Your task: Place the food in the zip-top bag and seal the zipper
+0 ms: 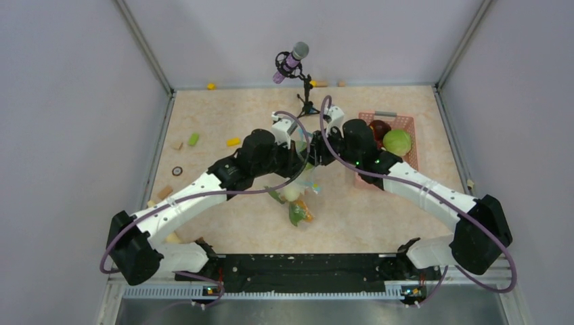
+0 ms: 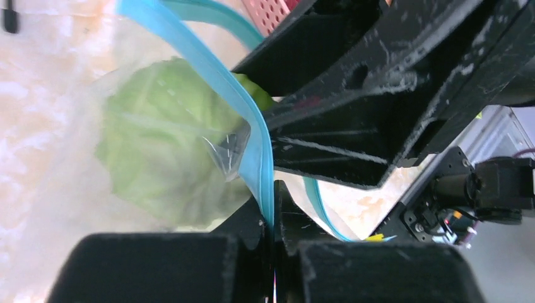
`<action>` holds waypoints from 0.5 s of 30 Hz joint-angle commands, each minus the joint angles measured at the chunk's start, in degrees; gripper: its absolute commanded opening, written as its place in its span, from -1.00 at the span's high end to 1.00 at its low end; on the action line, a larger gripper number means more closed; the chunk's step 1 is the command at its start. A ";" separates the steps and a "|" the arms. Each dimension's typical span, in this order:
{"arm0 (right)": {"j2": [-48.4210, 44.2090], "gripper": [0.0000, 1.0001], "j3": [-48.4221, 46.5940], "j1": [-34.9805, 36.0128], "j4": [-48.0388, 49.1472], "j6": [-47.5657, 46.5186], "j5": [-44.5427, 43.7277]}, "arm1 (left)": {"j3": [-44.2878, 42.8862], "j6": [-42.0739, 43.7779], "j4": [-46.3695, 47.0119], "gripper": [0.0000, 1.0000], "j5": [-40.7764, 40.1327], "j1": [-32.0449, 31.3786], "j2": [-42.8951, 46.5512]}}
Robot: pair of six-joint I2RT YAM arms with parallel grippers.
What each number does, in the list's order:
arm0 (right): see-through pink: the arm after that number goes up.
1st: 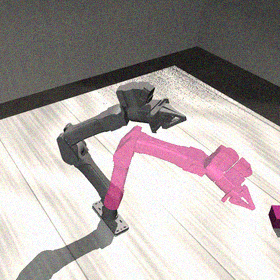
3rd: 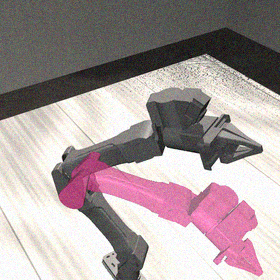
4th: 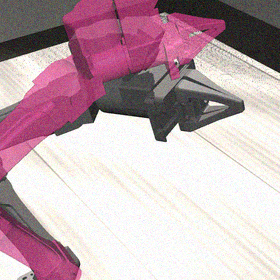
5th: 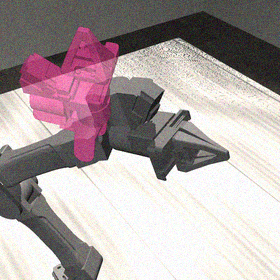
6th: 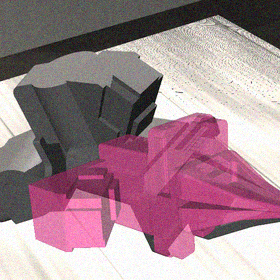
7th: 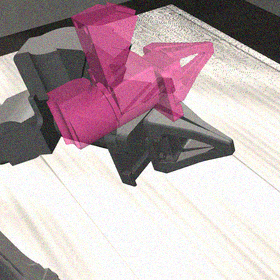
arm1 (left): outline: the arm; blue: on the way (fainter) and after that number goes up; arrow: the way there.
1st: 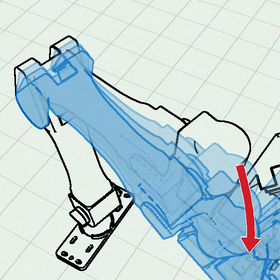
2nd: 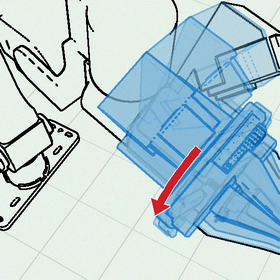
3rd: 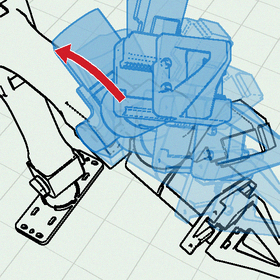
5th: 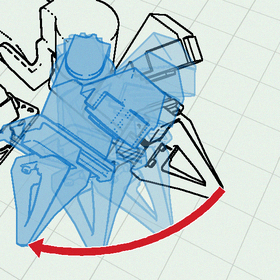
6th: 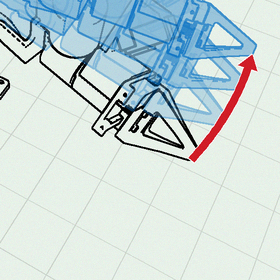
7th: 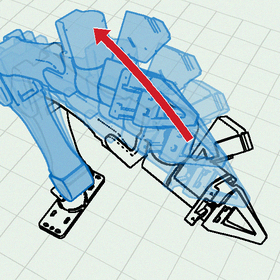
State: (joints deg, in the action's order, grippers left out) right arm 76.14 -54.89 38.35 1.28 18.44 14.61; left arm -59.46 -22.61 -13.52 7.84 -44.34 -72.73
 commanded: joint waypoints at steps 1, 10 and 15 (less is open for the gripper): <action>-2.54 0.09 -3.19 1.38 -5.89 -3.53 -5.20 | 1.87 -0.27 5.95 1.00 -5.72 0.74 4.27; -8.57 -0.37 -2.88 1.33 -4.04 -5.18 -7.88 | 3.74 -1.91 6.10 1.00 -10.03 0.75 5.42; -13.00 -0.63 -1.24 1.38 -2.68 -5.95 -11.54 | 3.82 -1.67 6.23 1.00 -9.95 0.74 5.62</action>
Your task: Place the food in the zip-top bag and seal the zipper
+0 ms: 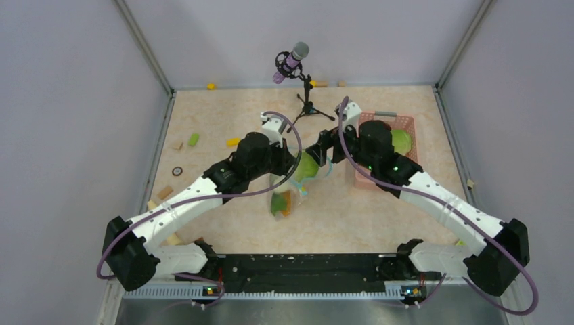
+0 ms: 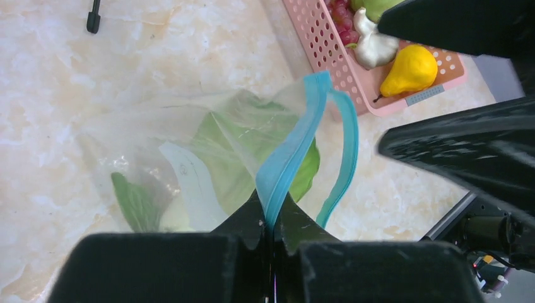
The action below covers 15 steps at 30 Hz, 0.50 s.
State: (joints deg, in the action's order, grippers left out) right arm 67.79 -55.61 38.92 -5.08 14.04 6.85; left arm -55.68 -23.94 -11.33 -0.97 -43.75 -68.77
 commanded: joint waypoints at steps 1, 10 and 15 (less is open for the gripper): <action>-5.61 -0.67 0.25 0.81 4.32 -1.50 -5.25 | 0.12 -0.32 4.11 1.00 -1.07 0.15 1.75; -6.04 -0.65 2.21 0.82 -3.30 0.23 -14.48 | -0.17 -0.14 4.24 1.00 -0.98 0.17 1.74; -4.46 -0.51 4.06 0.81 -7.27 1.81 -13.20 | -0.76 -0.07 3.58 1.00 -1.03 0.15 1.48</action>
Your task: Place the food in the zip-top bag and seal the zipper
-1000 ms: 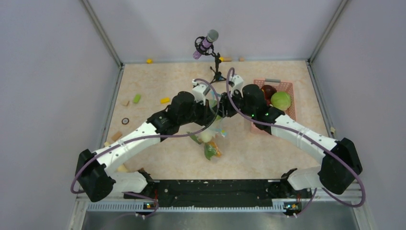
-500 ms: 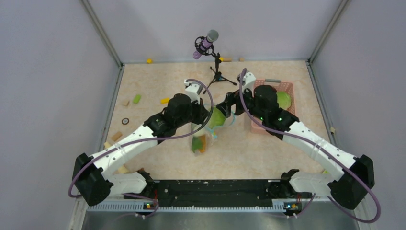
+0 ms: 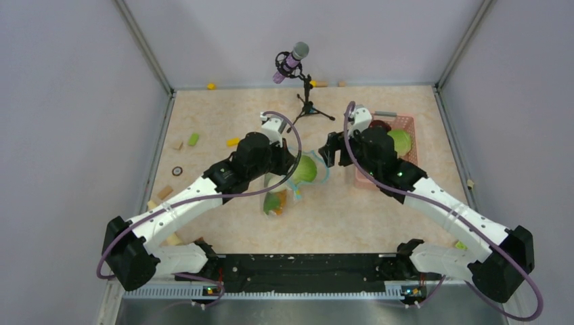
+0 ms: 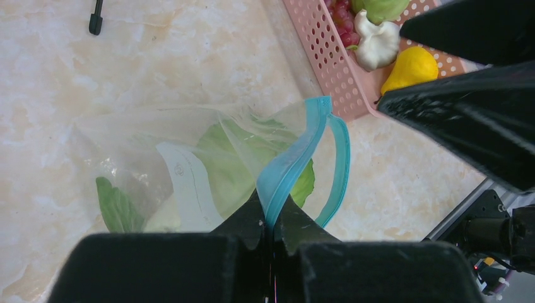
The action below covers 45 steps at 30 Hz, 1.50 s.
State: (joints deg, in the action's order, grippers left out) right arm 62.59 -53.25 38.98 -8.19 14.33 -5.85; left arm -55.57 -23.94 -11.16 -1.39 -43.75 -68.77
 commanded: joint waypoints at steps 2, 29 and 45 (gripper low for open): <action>0.51 -0.48 3.81 0.68 -4.11 2.58 -0.17 | -1.03 -0.05 3.16 1.00 -0.56 0.15 1.27; 7.16 1.00 -11.73 -2.17 -4.90 2.55 22.96 | -10.10 -3.31 -7.75 1.00 -15.55 0.22 -3.23; 9.01 1.00 -17.61 -6.59 -9.25 -3.56 25.45 | -13.89 -2.81 -13.30 1.00 -21.00 0.24 -5.51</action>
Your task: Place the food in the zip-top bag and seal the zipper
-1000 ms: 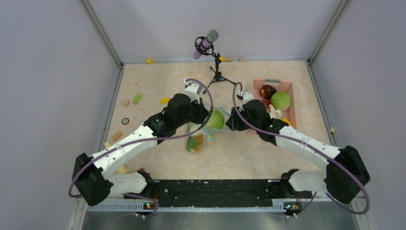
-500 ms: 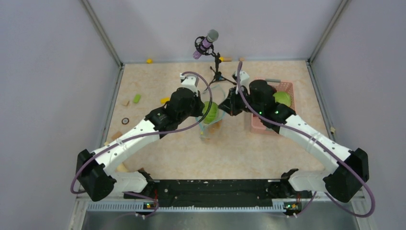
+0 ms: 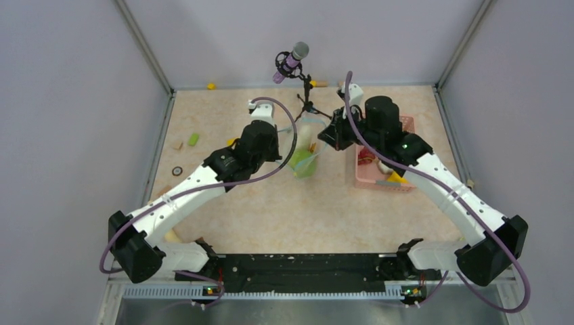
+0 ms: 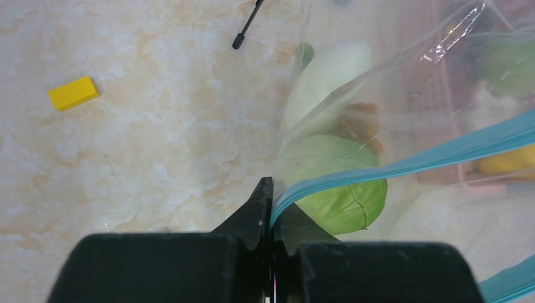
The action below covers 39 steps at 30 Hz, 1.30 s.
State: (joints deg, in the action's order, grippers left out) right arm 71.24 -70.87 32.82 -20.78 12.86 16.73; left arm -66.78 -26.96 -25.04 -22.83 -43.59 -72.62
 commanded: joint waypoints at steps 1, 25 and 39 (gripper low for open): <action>0.78 1.00 0.50 -0.49 3.64 -1.99 3.14 | -2.84 0.36 0.94 1.00 1.43 0.09 -2.04; -10.11 -0.98 7.64 -2.96 6.66 -0.28 -20.26 | -0.85 0.04 5.17 1.00 3.99 0.22 -1.20; -8.94 -0.98 10.67 -19.49 -2.07 7.26 -29.53 | -1.36 1.20 2.25 1.00 -0.13 0.88 2.24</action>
State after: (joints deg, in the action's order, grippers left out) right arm 59.31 -60.97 17.96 -20.03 16.71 -9.28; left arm -67.33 -26.44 -24.38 -20.62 -42.98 -73.34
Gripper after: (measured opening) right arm 0.985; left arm 0.010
